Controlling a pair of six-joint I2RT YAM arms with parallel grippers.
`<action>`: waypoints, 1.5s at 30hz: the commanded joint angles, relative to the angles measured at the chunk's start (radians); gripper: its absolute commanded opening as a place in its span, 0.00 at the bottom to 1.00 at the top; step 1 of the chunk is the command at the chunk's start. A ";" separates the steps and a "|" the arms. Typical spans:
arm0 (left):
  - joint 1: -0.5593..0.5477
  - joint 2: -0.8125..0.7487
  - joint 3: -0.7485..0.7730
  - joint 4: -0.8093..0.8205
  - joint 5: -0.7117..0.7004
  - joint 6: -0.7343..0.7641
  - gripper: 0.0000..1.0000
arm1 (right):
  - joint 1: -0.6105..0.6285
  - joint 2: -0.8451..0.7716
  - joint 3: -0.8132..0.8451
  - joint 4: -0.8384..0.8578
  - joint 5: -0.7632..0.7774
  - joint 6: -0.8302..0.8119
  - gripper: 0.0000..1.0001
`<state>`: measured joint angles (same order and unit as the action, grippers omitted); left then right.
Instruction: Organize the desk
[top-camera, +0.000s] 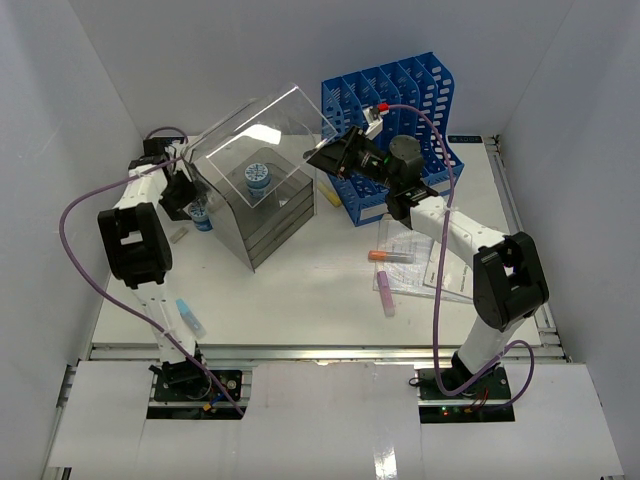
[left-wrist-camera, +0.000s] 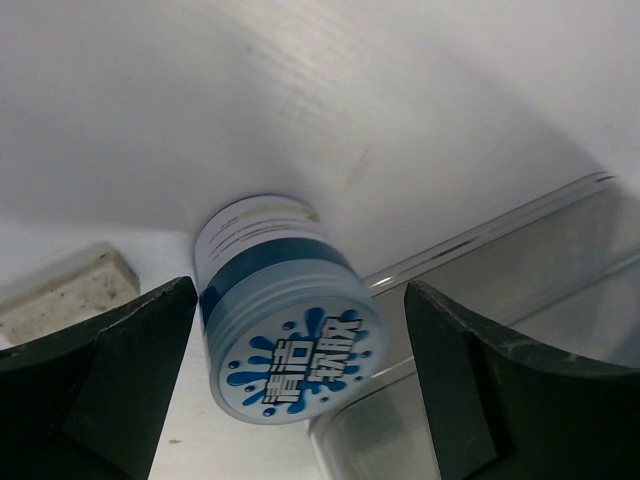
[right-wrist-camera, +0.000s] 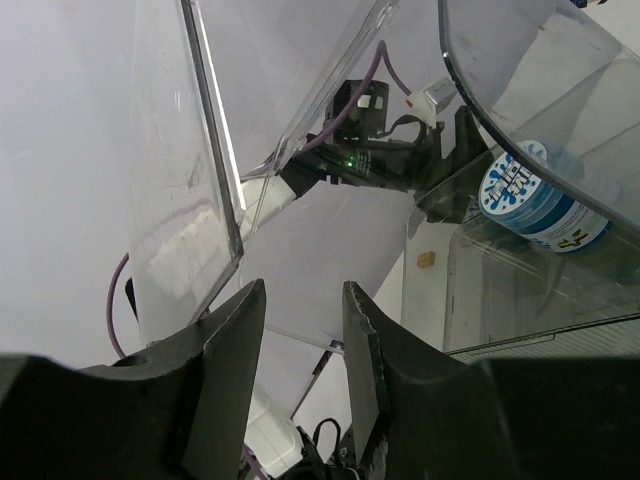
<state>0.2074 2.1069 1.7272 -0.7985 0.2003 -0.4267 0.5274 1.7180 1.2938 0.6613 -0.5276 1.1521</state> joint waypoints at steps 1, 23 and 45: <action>-0.013 -0.039 -0.042 -0.047 -0.080 0.054 0.93 | 0.002 -0.005 -0.004 0.066 0.000 -0.012 0.43; 0.062 -0.375 -0.265 0.098 -0.029 -0.107 0.07 | 0.003 -0.047 -0.032 0.044 0.006 -0.039 0.44; 0.001 -1.252 -0.962 0.300 0.273 -0.488 0.00 | 0.009 -0.055 0.020 0.026 -0.003 -0.047 0.44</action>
<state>0.2869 0.9883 0.8139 -0.5592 0.3762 -0.8251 0.5284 1.7100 1.2602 0.6507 -0.5278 1.1189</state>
